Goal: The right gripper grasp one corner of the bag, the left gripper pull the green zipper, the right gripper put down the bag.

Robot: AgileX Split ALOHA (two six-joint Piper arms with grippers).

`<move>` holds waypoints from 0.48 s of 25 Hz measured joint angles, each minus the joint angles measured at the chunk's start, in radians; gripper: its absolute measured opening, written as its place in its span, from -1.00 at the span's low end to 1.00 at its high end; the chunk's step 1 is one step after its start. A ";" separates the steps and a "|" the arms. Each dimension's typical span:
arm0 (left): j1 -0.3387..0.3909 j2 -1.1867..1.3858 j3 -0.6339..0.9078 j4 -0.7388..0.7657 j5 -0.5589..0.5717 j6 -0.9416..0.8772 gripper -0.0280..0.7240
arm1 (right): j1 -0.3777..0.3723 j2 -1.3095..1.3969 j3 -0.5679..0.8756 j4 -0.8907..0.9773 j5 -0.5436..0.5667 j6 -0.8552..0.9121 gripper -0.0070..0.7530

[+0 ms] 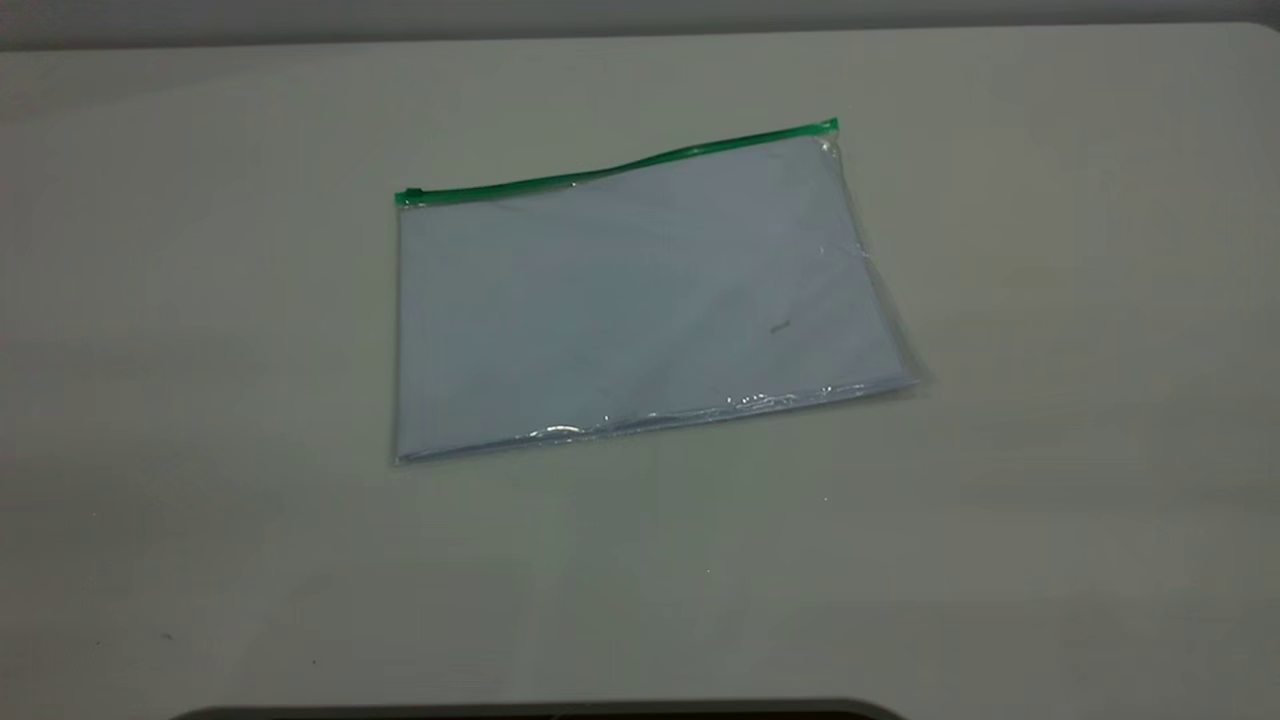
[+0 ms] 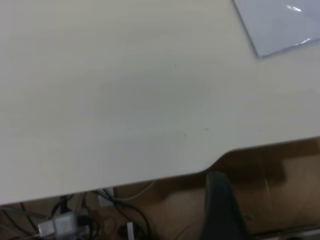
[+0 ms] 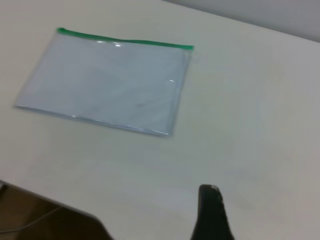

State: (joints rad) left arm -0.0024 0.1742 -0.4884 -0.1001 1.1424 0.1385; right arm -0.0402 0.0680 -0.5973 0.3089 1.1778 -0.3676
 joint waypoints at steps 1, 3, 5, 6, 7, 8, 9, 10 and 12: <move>0.000 0.000 0.000 0.000 -0.003 0.000 0.54 | 0.000 -0.013 0.021 -0.010 -0.008 0.000 0.53; 0.000 0.000 0.000 0.000 -0.005 0.000 0.54 | 0.000 -0.045 0.066 -0.025 -0.024 0.001 0.53; 0.000 0.000 0.000 0.000 -0.005 -0.003 0.54 | 0.000 -0.073 0.094 -0.048 -0.029 0.006 0.53; 0.000 0.000 0.000 0.000 -0.005 -0.003 0.54 | 0.000 -0.082 0.099 -0.065 -0.029 0.013 0.53; 0.000 0.000 0.000 0.000 -0.005 -0.002 0.54 | 0.000 -0.084 0.104 -0.083 -0.031 0.025 0.53; 0.000 0.000 0.000 0.000 -0.005 -0.002 0.54 | 0.001 -0.084 0.108 -0.101 -0.031 0.037 0.53; 0.000 0.000 0.000 0.000 -0.005 -0.002 0.54 | 0.004 -0.084 0.111 -0.117 -0.031 0.056 0.53; 0.000 0.000 0.000 -0.001 -0.005 -0.002 0.54 | 0.009 -0.084 0.113 -0.134 -0.032 0.074 0.53; 0.000 0.000 0.000 -0.001 -0.005 -0.002 0.54 | 0.020 -0.084 0.114 -0.151 -0.036 0.103 0.53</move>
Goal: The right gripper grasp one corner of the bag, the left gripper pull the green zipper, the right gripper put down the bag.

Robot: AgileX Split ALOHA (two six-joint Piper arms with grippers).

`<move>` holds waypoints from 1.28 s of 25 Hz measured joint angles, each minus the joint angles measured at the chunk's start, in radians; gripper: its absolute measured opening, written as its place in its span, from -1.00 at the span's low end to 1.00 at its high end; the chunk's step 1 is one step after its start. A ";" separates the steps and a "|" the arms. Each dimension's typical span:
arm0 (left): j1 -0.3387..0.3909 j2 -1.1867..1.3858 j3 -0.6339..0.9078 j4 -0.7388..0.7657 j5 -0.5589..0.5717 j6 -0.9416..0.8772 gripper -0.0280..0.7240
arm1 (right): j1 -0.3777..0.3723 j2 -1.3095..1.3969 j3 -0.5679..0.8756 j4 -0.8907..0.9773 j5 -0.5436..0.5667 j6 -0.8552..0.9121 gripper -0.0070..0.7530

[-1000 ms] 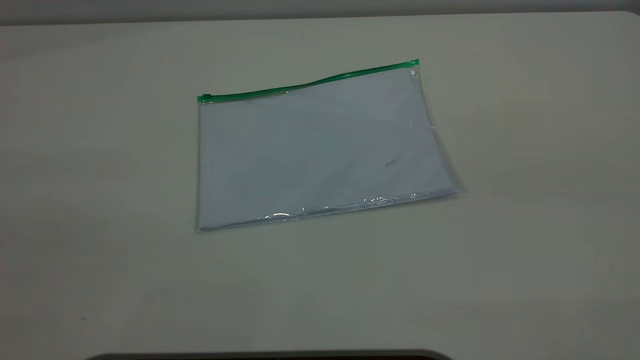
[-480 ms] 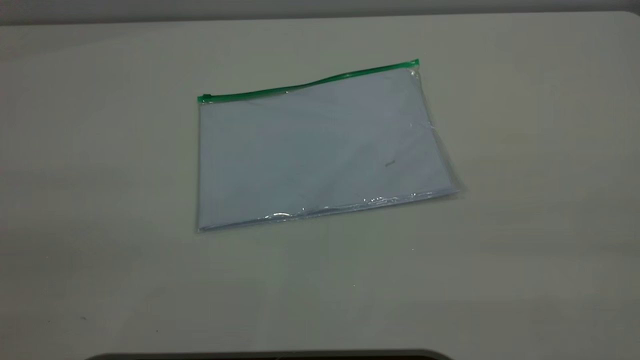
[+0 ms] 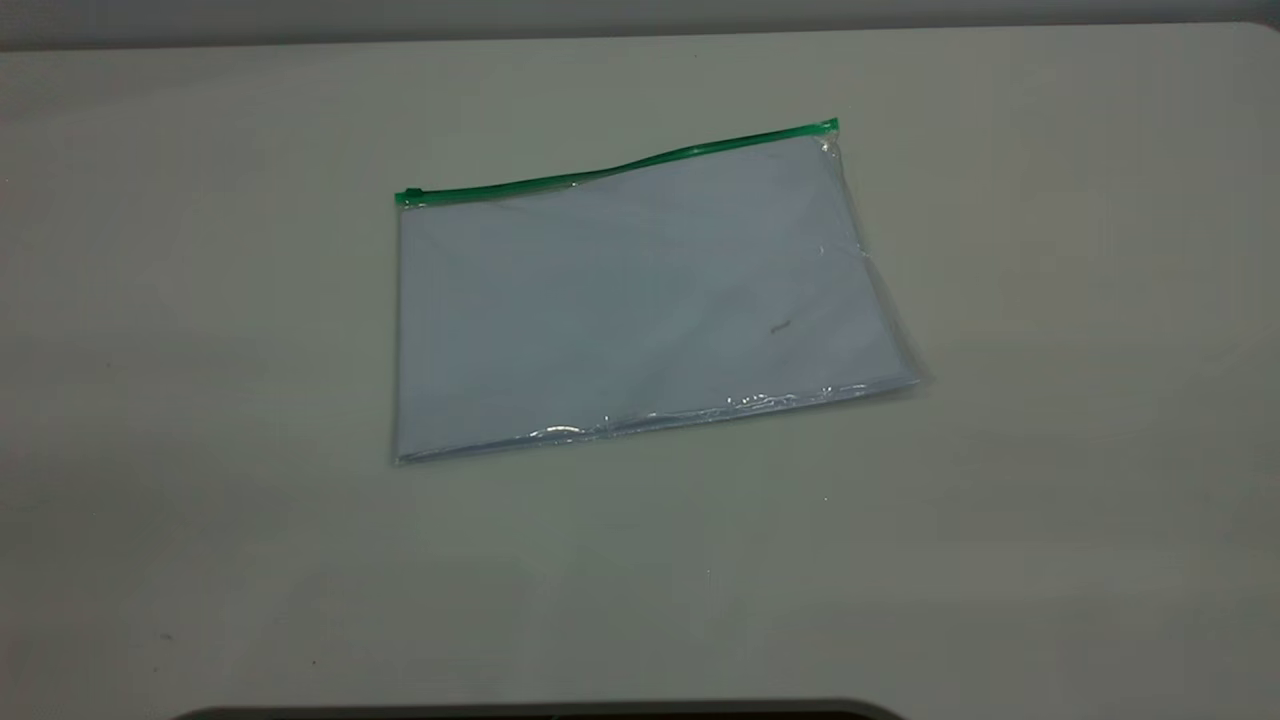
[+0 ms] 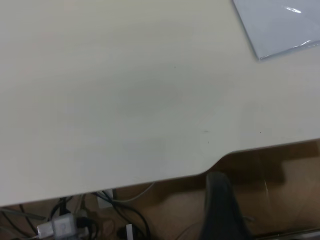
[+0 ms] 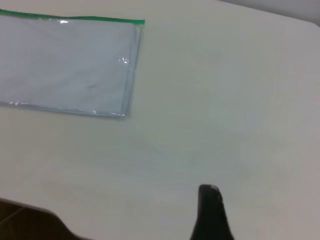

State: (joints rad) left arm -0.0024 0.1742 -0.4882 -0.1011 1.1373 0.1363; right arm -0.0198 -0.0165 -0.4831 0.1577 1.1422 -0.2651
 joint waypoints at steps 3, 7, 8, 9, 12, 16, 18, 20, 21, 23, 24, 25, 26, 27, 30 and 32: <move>0.000 0.000 0.000 -0.002 0.000 0.000 0.54 | 0.000 0.000 0.000 -0.010 0.000 0.014 0.53; 0.000 0.000 0.000 -0.002 0.000 0.000 0.54 | 0.000 0.000 0.000 -0.010 -0.001 0.018 0.53; 0.000 0.000 0.000 -0.002 0.000 0.000 0.54 | 0.000 0.000 0.000 -0.010 -0.001 0.018 0.53; 0.000 -0.001 0.000 -0.002 0.000 0.000 0.54 | 0.000 0.000 0.000 -0.010 -0.001 0.018 0.53; 0.000 -0.025 0.000 -0.002 0.000 0.000 0.54 | 0.000 0.000 0.000 -0.010 -0.001 0.018 0.53; 0.000 -0.092 0.000 -0.002 -0.001 0.001 0.54 | 0.000 0.000 0.000 -0.011 -0.001 0.018 0.53; 0.000 -0.137 0.000 -0.002 0.000 0.004 0.54 | 0.000 0.000 0.000 -0.011 -0.001 0.018 0.53; 0.000 -0.174 0.000 -0.002 0.000 0.006 0.54 | 0.000 0.000 0.000 -0.011 -0.001 0.018 0.53; 0.000 -0.187 0.000 -0.002 0.001 0.007 0.54 | 0.000 0.000 0.000 -0.011 -0.001 0.018 0.53; 0.000 -0.193 0.000 -0.002 0.001 0.007 0.54 | 0.000 0.000 0.000 -0.011 -0.001 0.018 0.53; 0.000 -0.193 0.000 -0.003 0.001 0.007 0.54 | 0.000 0.000 0.000 -0.011 -0.001 0.018 0.53; 0.000 -0.193 0.000 -0.003 0.001 0.007 0.54 | 0.000 0.000 0.000 -0.011 -0.001 0.018 0.53; 0.000 -0.193 0.000 -0.003 0.001 0.007 0.54 | 0.000 0.000 0.000 -0.011 -0.001 0.018 0.53; 0.000 -0.193 0.000 -0.003 0.001 0.007 0.54 | 0.000 0.000 0.000 -0.011 -0.001 0.018 0.53; 0.000 -0.193 0.000 -0.003 0.001 0.009 0.54 | 0.000 0.000 0.000 -0.011 -0.001 0.018 0.53; 0.000 -0.193 0.000 -0.003 0.001 0.009 0.54 | 0.000 0.000 0.000 -0.011 -0.001 0.021 0.53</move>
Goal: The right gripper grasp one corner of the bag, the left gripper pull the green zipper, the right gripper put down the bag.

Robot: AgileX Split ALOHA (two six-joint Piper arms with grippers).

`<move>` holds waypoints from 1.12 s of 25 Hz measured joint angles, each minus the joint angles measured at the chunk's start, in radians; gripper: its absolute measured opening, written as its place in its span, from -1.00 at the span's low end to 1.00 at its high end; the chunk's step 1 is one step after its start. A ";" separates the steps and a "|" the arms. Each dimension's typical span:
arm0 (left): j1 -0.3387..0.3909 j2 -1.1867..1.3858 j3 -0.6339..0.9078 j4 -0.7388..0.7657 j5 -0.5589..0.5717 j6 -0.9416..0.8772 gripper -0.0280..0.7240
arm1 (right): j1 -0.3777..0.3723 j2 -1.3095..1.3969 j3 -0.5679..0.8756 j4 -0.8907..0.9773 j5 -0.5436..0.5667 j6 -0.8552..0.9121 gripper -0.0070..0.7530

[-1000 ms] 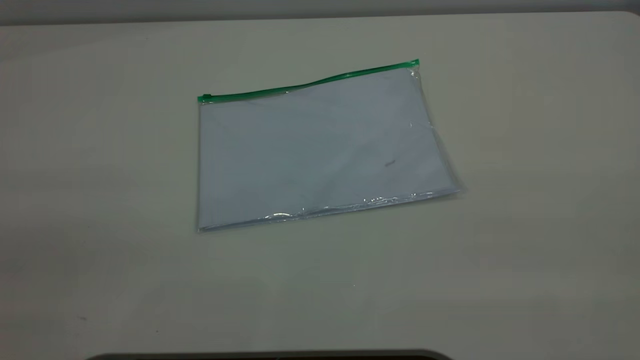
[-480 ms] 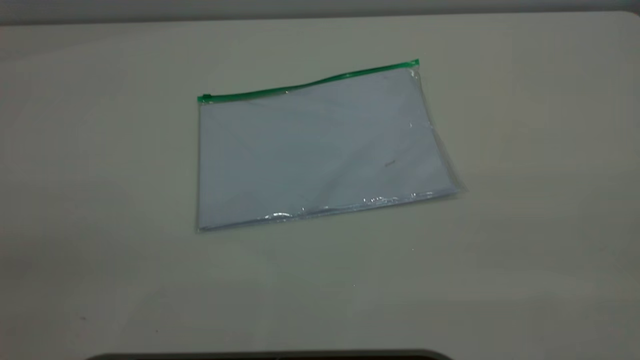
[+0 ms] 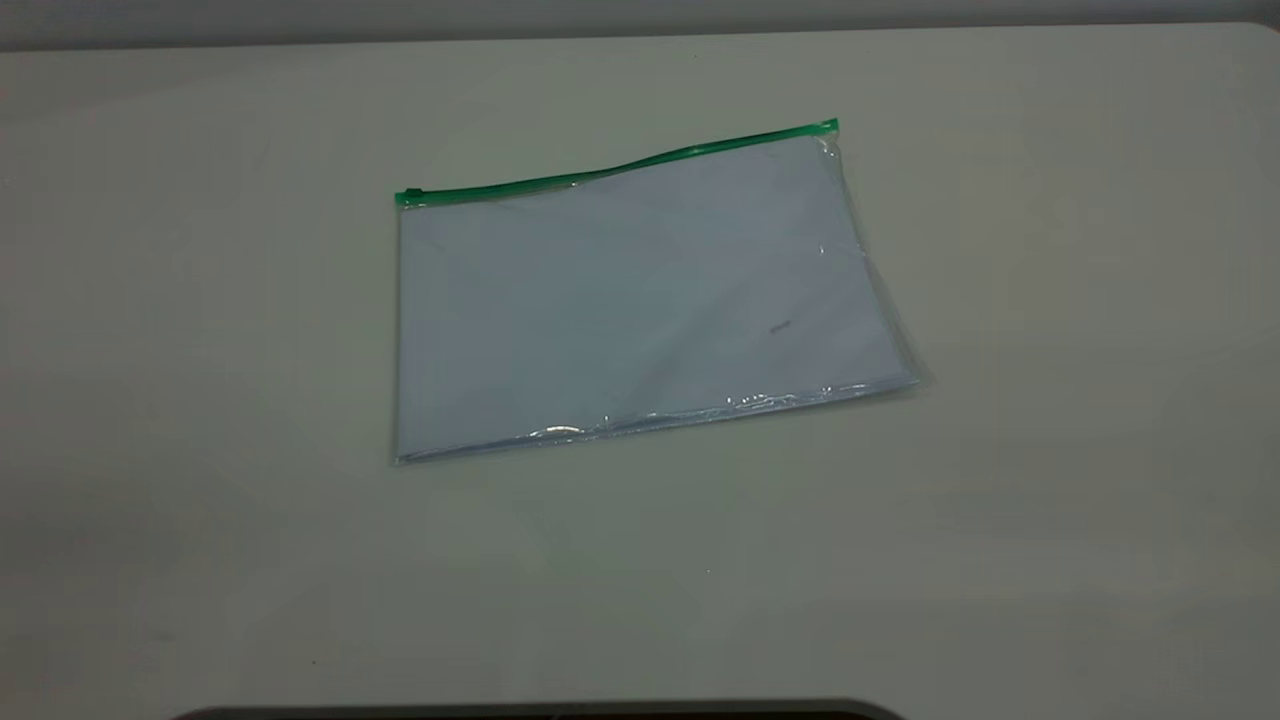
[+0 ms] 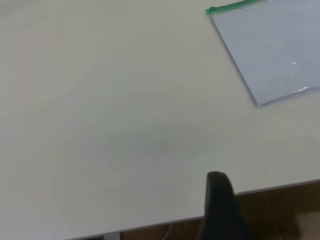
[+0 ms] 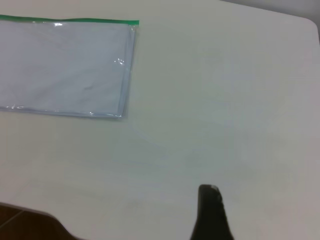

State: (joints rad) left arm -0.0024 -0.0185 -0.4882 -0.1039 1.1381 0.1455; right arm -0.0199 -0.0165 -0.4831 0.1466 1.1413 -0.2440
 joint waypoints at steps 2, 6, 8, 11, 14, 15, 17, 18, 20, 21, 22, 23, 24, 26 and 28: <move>0.000 0.000 0.000 0.000 0.000 0.000 0.54 | 0.000 0.000 0.000 0.000 0.000 0.000 0.53; 0.000 0.000 0.000 0.000 0.000 0.000 0.54 | 0.000 0.000 0.000 0.000 0.000 0.000 0.53; 0.000 0.000 0.000 0.000 0.000 0.000 0.54 | 0.000 0.000 0.000 0.000 0.000 0.000 0.53; 0.000 0.000 0.000 0.000 0.000 0.000 0.54 | 0.000 0.000 0.000 -0.005 0.000 0.000 0.53; 0.000 0.000 0.000 0.000 0.000 0.000 0.54 | 0.000 0.000 0.000 -0.021 0.000 0.008 0.53; 0.000 0.000 0.000 0.000 0.000 0.000 0.54 | 0.002 0.000 0.000 -0.028 -0.001 0.017 0.53; 0.000 0.000 0.000 0.000 0.000 0.000 0.54 | 0.017 0.000 0.000 -0.051 -0.003 0.051 0.53; 0.000 0.000 0.000 0.000 0.000 0.000 0.54 | 0.028 0.000 0.000 -0.063 -0.003 0.067 0.53; 0.000 0.000 0.000 0.000 0.000 0.000 0.54 | 0.043 0.000 0.000 -0.079 -0.004 0.095 0.53; 0.000 0.000 0.000 0.000 0.000 0.000 0.54 | 0.049 0.000 0.000 -0.085 -0.004 0.106 0.53; 0.000 0.000 0.000 0.000 0.000 0.000 0.54 | 0.052 0.000 0.000 -0.090 -0.005 0.113 0.53; 0.000 0.000 0.000 0.000 0.000 0.000 0.54 | 0.054 0.000 0.000 -0.092 -0.006 0.118 0.53; 0.000 0.000 0.000 0.000 0.000 0.000 0.54 | 0.055 0.000 0.000 -0.094 -0.006 0.119 0.53; 0.000 0.000 0.000 0.000 0.000 0.000 0.54 | 0.055 0.000 0.000 -0.097 -0.006 0.120 0.53; 0.000 0.000 0.000 0.000 0.000 0.000 0.54 | 0.055 0.000 0.000 -0.097 -0.006 0.120 0.53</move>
